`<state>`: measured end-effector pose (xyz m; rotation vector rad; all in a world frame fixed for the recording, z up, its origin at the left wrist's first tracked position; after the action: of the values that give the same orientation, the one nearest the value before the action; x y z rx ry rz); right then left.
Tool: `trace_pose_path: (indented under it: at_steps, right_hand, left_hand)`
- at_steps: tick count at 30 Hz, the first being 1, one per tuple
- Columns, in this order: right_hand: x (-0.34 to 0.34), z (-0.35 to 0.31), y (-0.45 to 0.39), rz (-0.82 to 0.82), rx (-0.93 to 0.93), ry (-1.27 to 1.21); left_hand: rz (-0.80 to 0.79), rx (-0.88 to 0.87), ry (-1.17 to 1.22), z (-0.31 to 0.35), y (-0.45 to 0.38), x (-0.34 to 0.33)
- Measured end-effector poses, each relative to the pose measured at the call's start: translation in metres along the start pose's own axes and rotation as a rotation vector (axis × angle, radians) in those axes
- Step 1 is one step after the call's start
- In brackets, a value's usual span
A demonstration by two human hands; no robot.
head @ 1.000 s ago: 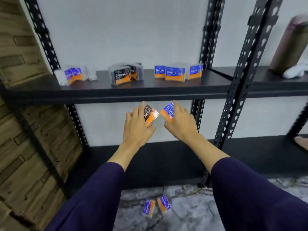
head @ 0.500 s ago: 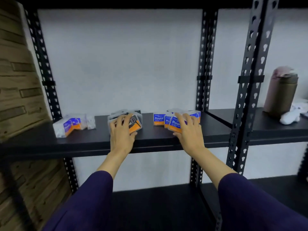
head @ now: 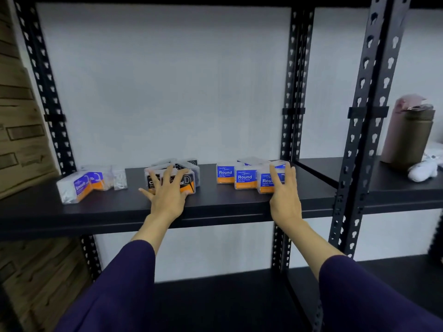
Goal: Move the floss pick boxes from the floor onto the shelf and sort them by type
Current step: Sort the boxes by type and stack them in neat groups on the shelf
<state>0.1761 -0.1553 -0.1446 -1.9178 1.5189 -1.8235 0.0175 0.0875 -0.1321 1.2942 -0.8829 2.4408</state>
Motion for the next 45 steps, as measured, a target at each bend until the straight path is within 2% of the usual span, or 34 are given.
trace_pose_path:
  at_steps: [3,7,13,17,24,30,38,45]
  right_hand:
    - [0.0,0.001,-0.002,-0.033,-0.004,0.023]
    - [0.004,-0.001,0.0,0.009,0.052,0.076]
    - [0.025,-0.039,0.021,0.021,0.15,0.001]
    - [0.039,-0.069,0.042,0.041,0.256,0.007]
    - [0.032,-0.099,0.104,-0.015,0.302,-0.078]
    - [-0.045,-0.085,0.173,-0.256,0.226,-0.07]
    - [-0.21,-0.026,0.285,-0.673,0.045,-0.108]
    - [-0.341,0.04,0.401,-0.994,-0.233,-0.116]
  left_hand:
    - [-0.011,-0.03,-0.039,0.0,0.002,-0.004]
    - [0.074,-0.033,-0.116,0.001,0.011,0.005]
    - [0.223,-0.094,0.02,0.006,0.053,0.029]
    - [0.189,-0.128,0.102,0.016,0.086,0.049]
    - [0.002,-0.153,-0.005,0.012,0.148,0.038]
    - [-0.221,-0.098,-0.084,-0.032,0.198,-0.047]
    - [-0.551,0.059,-0.174,-0.119,0.259,-0.221]
    - [-0.844,0.338,-0.217,-0.212,0.335,-0.372]
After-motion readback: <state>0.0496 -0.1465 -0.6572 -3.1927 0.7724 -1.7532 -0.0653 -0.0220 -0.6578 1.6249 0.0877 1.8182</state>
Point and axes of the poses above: each hand's wrist, its own y-axis away from the middle knuckle, its own x-axis out of the back of the hand, z = x × y, the point moved 7 cm from there along -y, towards the middle knuckle, and after that the axes turned 15 degrees about x, right-handed, at the moved point
